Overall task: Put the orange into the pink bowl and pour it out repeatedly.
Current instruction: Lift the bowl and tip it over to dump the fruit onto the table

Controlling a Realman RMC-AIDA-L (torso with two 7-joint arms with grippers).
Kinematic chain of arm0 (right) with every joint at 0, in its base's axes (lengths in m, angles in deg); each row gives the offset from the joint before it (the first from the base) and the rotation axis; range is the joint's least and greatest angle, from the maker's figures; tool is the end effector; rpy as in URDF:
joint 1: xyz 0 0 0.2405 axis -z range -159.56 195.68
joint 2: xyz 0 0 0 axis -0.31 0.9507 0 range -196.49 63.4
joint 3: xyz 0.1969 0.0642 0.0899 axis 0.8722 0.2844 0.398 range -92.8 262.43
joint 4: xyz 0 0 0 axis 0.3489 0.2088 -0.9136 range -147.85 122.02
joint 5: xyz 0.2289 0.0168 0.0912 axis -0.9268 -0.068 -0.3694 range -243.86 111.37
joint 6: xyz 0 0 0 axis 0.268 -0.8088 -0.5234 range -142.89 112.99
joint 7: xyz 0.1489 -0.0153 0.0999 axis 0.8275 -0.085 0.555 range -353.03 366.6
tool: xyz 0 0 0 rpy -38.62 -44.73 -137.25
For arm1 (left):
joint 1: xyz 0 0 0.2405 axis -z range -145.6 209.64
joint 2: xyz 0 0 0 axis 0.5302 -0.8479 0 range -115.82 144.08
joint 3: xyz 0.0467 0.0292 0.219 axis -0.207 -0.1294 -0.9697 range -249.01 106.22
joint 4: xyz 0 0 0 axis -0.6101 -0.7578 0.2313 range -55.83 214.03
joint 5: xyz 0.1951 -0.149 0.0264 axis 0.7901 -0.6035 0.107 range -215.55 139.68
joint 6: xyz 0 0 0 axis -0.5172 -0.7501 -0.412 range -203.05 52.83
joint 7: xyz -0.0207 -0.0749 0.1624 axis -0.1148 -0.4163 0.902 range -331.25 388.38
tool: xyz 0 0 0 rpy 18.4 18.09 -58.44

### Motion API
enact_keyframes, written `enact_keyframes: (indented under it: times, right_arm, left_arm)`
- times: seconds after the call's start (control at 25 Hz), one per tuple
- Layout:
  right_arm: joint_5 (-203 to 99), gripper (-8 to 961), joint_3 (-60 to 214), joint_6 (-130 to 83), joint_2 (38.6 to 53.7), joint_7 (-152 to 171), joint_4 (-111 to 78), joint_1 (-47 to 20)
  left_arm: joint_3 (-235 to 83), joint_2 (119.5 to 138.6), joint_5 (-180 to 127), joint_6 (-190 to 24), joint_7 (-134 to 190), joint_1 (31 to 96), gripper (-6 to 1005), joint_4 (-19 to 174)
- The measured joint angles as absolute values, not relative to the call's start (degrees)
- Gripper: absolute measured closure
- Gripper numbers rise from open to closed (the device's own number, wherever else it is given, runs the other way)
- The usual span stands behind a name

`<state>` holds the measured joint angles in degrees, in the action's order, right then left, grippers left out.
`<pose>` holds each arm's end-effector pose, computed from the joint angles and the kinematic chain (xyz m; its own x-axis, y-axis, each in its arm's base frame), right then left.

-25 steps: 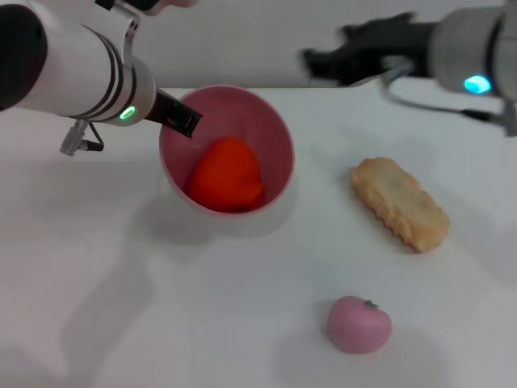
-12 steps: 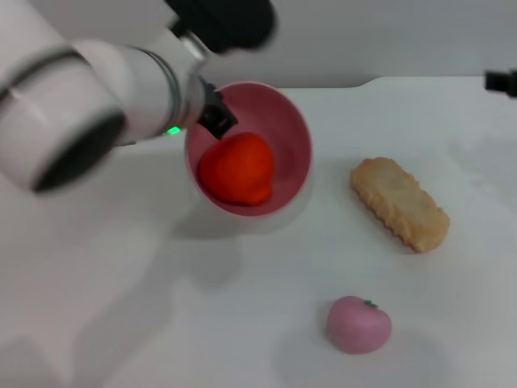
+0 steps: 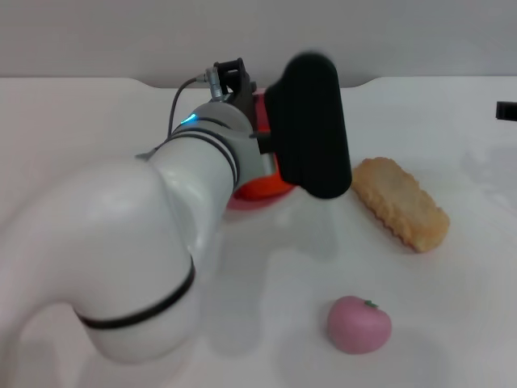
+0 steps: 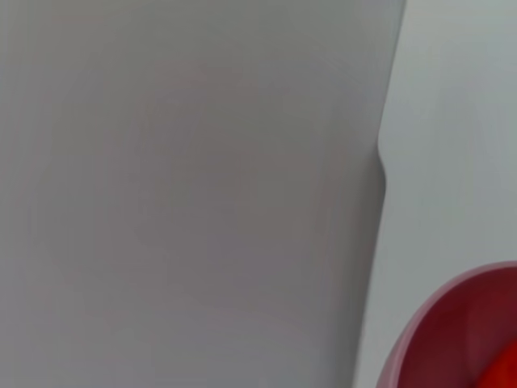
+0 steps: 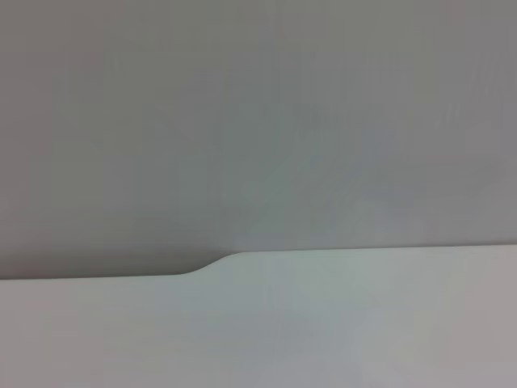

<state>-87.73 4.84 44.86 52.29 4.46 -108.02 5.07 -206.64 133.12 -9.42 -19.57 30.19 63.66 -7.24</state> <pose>0.2129 0.4120 0.0806 0.5163 -0.6809 -0.5195 -0.7535 -0.0729 -0.6533 -0.0509 0.3714 -0.1103 0.8612 -0.0708 -0.5034 -0.4716 -0.4809 -0.7391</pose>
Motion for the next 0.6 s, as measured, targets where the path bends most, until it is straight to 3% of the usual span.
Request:
enact_keyframes:
  times: [0.6]
  right_arm:
    - [-87.73,302,5.05,45.14,52.19,4.00,-103.03,0.62]
  left_arm:
    - [-219.93,133.14,25.07,-20.93,31.54,59.30,956,0.61]
